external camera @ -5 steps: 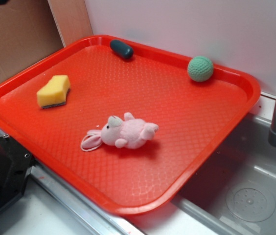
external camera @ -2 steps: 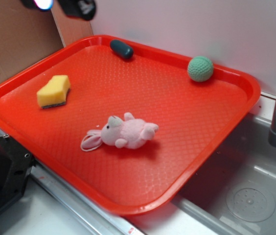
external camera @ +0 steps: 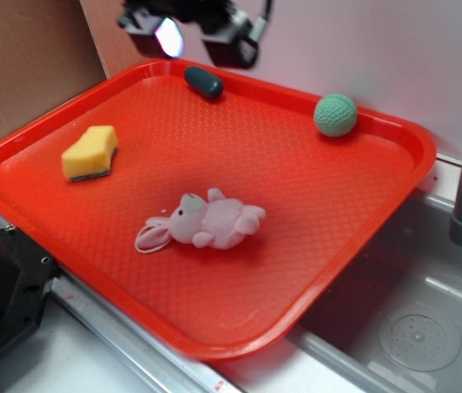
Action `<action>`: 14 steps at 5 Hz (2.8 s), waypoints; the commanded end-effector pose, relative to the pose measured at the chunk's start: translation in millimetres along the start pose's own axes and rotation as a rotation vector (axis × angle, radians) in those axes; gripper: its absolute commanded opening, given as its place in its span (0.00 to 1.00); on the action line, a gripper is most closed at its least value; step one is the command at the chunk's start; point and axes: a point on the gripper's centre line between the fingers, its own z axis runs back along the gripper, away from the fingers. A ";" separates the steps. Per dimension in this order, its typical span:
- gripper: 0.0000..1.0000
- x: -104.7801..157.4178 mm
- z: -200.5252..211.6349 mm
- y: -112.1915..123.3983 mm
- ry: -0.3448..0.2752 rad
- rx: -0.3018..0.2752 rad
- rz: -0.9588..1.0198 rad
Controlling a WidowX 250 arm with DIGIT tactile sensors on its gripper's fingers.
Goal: Grab the green ball.
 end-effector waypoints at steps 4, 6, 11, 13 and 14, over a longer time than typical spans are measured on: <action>1.00 75.8 -103.2 -56.6 -0.023 -0.022 -0.120; 0.00 71.8 -100.4 -54.4 -0.025 -0.017 -0.116; 0.00 -19.8 64.2 49.8 0.273 0.004 -0.152; 0.00 -58.5 87.4 79.5 0.238 0.008 -0.140; 0.00 -53.1 87.2 81.2 0.210 0.057 -0.141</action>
